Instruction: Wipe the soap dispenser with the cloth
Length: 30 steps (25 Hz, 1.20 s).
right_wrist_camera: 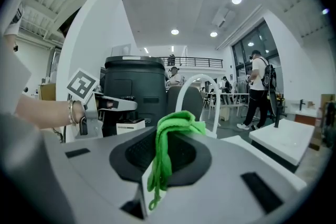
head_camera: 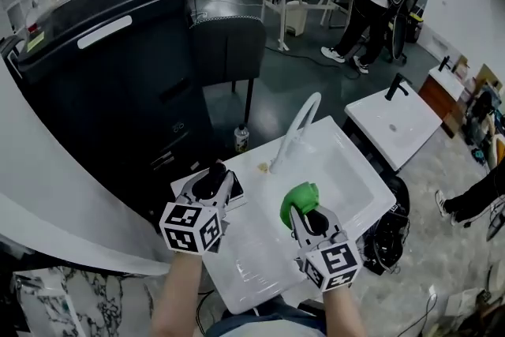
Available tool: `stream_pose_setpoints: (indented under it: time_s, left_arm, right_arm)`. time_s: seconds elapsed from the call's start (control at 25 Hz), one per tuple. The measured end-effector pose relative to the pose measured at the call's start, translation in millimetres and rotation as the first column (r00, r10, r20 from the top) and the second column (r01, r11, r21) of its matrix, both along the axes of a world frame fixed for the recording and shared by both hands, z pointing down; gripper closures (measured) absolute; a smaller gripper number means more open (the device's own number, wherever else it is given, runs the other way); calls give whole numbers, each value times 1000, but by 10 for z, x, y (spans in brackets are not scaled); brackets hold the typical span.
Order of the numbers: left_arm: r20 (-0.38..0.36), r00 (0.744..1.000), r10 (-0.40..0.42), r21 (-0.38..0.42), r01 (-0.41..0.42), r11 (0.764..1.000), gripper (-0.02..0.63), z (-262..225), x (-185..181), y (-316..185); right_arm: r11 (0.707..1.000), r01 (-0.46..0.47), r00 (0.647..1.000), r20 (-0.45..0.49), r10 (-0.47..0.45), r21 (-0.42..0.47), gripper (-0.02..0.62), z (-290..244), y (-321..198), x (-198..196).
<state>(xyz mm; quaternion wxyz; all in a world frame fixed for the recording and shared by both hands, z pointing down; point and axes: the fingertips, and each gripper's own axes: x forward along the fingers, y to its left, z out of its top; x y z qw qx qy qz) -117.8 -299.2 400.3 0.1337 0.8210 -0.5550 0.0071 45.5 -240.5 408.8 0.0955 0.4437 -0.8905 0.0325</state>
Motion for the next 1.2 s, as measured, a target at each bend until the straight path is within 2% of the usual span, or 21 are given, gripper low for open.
stream_pose_setpoints:
  time_s: [0.16,0.24,0.36,0.56,0.76,0.96,1.2]
  left_arm:
    - [-167,986,-19,-112,1,994,502,0,-4,142]
    - [-214,976,-25,-149,-8,989,502,24,19,216]
    - [-212,977,-28,-174,-9,985,502,59,73,296]
    - [-215,976,-24,-200,-20,980,500,64,205,398]
    - [-230,973,-29,-199,-18,980,500,5,285,474]
    - [-266,963,-55,-201,0,980,500,-36,236,470]
    - [-264,962,-66,-197,13,980,500,-84,182,449]
  right_arm:
    - [999,27,1000,11,-28,31,546,-101,130,-150]
    - [998,41,999,12,-41,41,546,-135,197,-223]
    - [994,92,996,7,-93,55,546,-185,320,-362]
    - [964,257,966,-12,-257,73,546,-220,544,-708]
    - [975,222,975,-21,-222,11,546,-69,467,-763]
    - [980,196,979,-46,-198,-43,546,77,442,-641]
    - [981,156,984,-75,-165,-113,546,343,428,-534]
